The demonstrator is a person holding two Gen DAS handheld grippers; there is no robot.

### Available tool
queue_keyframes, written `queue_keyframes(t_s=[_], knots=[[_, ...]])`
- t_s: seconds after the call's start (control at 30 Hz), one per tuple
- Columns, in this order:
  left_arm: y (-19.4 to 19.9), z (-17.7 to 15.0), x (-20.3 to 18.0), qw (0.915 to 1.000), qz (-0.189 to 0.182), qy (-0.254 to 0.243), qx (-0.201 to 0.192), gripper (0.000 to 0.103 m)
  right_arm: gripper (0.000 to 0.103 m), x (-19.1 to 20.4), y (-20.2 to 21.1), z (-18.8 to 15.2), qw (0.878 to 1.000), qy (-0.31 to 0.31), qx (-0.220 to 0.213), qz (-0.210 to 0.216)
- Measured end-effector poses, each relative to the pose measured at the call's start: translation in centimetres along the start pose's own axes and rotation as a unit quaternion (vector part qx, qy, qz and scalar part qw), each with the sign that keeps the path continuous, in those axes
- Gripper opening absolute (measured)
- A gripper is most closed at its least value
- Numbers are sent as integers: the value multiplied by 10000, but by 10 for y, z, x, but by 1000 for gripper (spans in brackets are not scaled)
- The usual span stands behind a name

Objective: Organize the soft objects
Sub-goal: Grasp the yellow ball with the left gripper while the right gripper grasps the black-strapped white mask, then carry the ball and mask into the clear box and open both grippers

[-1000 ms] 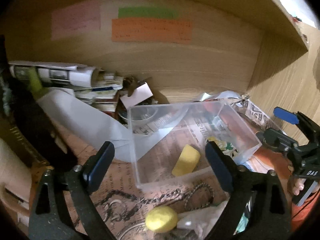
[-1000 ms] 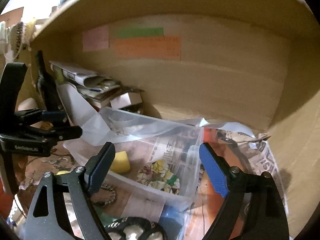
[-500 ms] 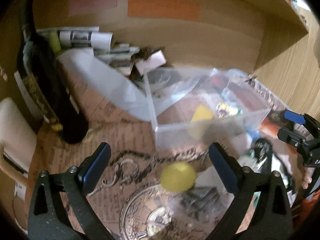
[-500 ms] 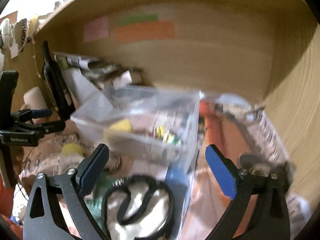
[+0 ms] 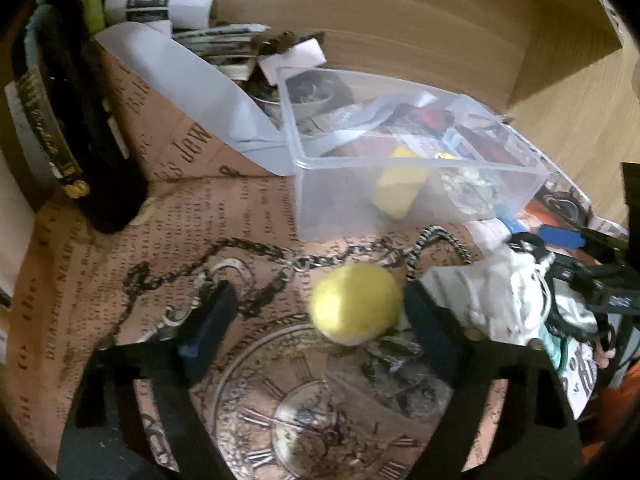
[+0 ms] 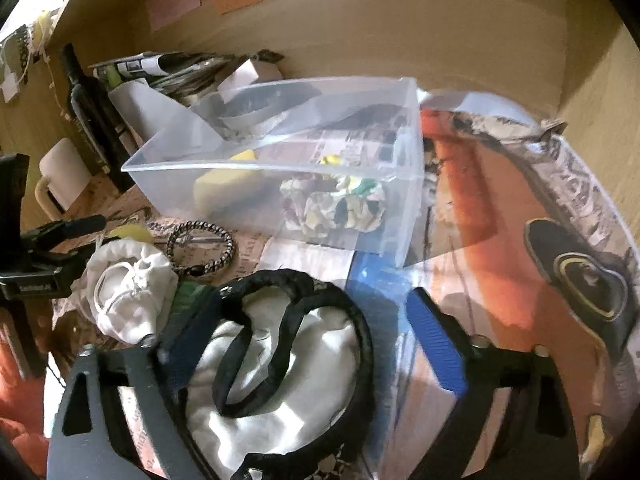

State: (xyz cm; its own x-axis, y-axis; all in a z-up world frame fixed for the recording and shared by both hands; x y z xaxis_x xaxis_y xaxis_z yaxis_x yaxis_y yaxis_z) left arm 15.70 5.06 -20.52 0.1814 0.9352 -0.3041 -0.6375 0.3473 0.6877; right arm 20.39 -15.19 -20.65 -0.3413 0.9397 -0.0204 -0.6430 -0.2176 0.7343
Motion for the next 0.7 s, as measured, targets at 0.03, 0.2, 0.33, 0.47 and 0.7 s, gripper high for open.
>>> queue_keyframes(t_s=[0.03,0.2,0.33,0.47,0.7], knots=[[-1,-1,-1,10000,-37,-12,21,74,72,0,-3,-1,10000,-3,75,50],[-4,-4,-7,9998,-155,-101,68,57,40,-3,-11,-3,9995,-76,244,178],[-4,-4,-10,9996,-240,-101,86,44,26,-10,-17,-8,9994,-110,329,51],[2,-2,-12,9997,-173,-154,-17,42,15,-11,-11,-5,9997,-121,179,-76],[24,10,-15,9992,-117,-197,-331,42,11,-15,20,9,9986,-29,-405,-329]])
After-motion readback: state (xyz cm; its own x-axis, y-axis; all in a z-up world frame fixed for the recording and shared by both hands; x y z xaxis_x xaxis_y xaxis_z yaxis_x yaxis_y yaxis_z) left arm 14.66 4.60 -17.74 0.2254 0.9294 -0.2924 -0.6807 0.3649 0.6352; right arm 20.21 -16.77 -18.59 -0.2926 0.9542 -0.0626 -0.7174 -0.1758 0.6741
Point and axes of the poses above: each gripper's, at about its wrist camera, not at the fingertips, and y roughly against the way its jaws point, x to its left, z to its top, the point moved 7 cm from there along -y, roughly the way its jaws point, and after that the axes turned 15 degrees about -z, right-handed, at the moved point
